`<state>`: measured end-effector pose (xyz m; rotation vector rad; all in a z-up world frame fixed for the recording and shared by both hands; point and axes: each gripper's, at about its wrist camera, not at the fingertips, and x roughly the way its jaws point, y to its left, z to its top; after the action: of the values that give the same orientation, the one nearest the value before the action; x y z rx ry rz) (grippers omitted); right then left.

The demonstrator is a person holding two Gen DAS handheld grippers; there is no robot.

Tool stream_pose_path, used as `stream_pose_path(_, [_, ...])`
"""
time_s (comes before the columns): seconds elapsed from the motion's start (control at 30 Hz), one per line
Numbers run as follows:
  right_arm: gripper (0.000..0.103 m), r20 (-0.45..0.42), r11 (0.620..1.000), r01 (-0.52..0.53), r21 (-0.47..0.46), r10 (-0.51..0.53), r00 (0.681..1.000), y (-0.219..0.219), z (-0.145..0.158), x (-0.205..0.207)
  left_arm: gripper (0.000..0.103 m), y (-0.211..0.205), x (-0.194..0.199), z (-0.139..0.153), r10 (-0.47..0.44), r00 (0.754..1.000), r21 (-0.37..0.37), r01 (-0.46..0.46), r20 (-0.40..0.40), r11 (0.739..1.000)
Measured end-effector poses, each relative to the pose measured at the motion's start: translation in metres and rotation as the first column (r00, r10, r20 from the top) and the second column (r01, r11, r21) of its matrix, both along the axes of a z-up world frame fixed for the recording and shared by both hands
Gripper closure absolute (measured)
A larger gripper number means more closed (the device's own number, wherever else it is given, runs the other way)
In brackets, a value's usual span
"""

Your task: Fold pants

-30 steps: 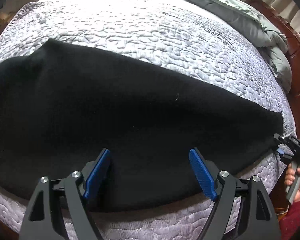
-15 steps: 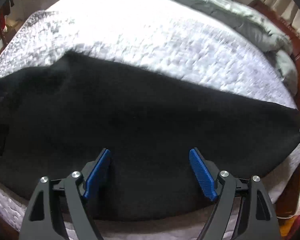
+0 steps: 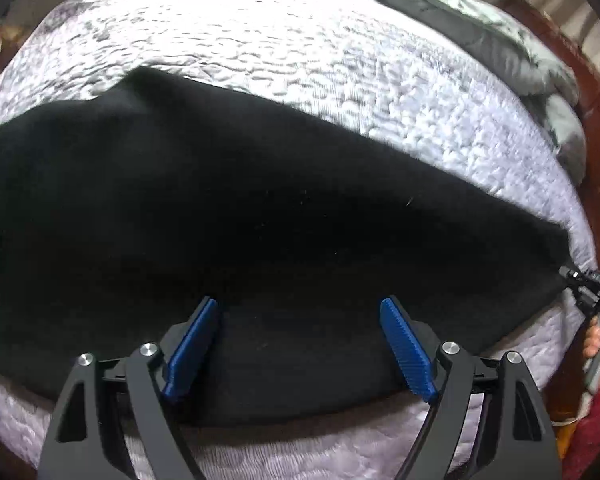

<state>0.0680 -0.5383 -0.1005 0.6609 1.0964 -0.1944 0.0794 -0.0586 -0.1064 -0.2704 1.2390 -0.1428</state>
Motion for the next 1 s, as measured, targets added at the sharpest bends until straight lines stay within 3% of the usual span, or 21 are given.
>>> stream_pose_path(0.1, [0.094, 0.105, 0.998, -0.056, -0.013, 0.058, 0.993, 0.026, 0.039, -0.004, 0.019, 0.023, -0.009, 0.018, 0.056, 0.998, -0.040, -0.055, 0.039, 0.998])
stream_pose_path(0.2, [0.094, 0.186, 0.987, -0.153, -0.049, 0.160, 0.969, 0.070, 0.075, -0.005, 0.019, 0.049, -0.018, 0.029, 0.100, 0.993, -0.008, -0.099, 0.065, 0.995])
stream_pose_path(0.37, [0.093, 0.194, 0.919, -0.346, -0.189, 0.380, 0.904, 0.164, 0.115, -0.004, 0.019, 0.095, -0.035, 0.026, 0.228, 0.973, -0.067, -0.225, 0.044, 0.972])
stream_pose_path(0.67, [0.093, 0.096, 0.773, -0.580, -0.257, 0.618, 0.780, 0.317, 0.100, 0.001, 0.019, 0.135, -0.059, 0.028, 0.285, 0.957, -0.087, -0.280, 0.048, 0.956])
stream_pose_path(1.0, [0.093, 0.001, 0.637, -0.730, -0.248, 0.753, 0.658, 0.417, 0.055, -0.004, 0.019, 0.151, -0.064, 0.027, 0.311, 0.950, -0.099, -0.306, 0.034, 0.947])
